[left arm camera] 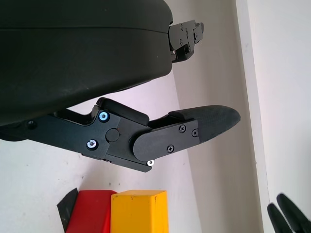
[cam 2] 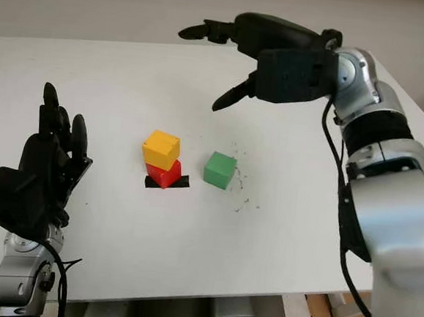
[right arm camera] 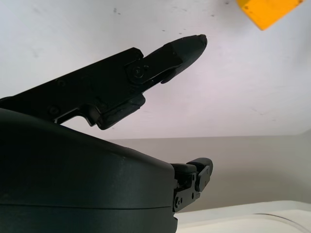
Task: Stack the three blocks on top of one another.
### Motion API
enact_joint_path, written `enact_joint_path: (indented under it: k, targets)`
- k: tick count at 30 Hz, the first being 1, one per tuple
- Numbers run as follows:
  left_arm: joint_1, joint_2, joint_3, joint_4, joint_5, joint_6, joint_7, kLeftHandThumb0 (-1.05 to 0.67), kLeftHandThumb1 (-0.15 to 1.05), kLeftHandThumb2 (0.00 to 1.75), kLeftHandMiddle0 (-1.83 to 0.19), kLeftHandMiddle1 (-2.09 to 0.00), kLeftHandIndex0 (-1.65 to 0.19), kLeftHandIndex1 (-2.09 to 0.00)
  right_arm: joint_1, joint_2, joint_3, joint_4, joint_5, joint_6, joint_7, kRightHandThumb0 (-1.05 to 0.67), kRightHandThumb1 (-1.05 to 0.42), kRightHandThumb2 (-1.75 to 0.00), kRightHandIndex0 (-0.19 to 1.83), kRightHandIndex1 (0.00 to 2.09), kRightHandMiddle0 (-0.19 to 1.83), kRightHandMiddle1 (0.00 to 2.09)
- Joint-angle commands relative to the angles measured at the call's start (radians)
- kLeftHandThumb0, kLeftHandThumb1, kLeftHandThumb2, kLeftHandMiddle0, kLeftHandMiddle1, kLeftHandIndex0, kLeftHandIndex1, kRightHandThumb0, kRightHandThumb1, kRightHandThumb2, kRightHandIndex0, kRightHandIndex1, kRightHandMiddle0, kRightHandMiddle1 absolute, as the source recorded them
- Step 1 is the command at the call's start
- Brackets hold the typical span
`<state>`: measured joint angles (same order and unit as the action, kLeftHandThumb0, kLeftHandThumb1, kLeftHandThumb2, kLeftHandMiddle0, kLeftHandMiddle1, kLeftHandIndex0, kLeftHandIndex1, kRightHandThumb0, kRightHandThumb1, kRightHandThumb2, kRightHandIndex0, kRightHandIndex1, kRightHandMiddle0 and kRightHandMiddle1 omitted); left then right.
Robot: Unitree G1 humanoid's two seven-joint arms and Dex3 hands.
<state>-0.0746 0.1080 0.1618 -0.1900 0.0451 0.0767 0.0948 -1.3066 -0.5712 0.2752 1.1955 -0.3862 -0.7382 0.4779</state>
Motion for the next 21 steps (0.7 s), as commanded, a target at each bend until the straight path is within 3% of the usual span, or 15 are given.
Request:
enact_joint_path:
  k: [1, 8, 21]
  targets:
    - [-0.015, 0.013, 0.005, -0.008, -0.002, 0.002, -0.009, -0.75, 1.05, 0.65, 0.19, 0.00, 0.19, 0.00, 0.016, -0.035, -0.004, -0.017, -0.005, 0.001, 0.010, -0.57, -0.88, -0.05, 0.18, 0.12, 0.20, 0.24]
    - [-0.025, 0.020, -0.005, -0.018, 0.007, 0.028, -0.015, -0.75, 1.05, 0.65, 0.19, 0.00, 0.19, 0.00, 0.065, -0.072, 0.058, -0.044, -0.098, -0.048, -0.004, -0.64, -0.90, -0.06, 0.14, 0.07, 0.21, 0.18]
    - [-0.026, 0.028, 0.001, -0.014, 0.008, 0.015, -0.025, -0.72, 1.05, 0.66, 0.19, 0.00, 0.19, 0.00, 0.061, -0.078, 0.213, -0.075, -0.331, -0.132, -0.162, -0.51, -0.89, -0.05, 0.15, 0.07, 0.32, 0.15]
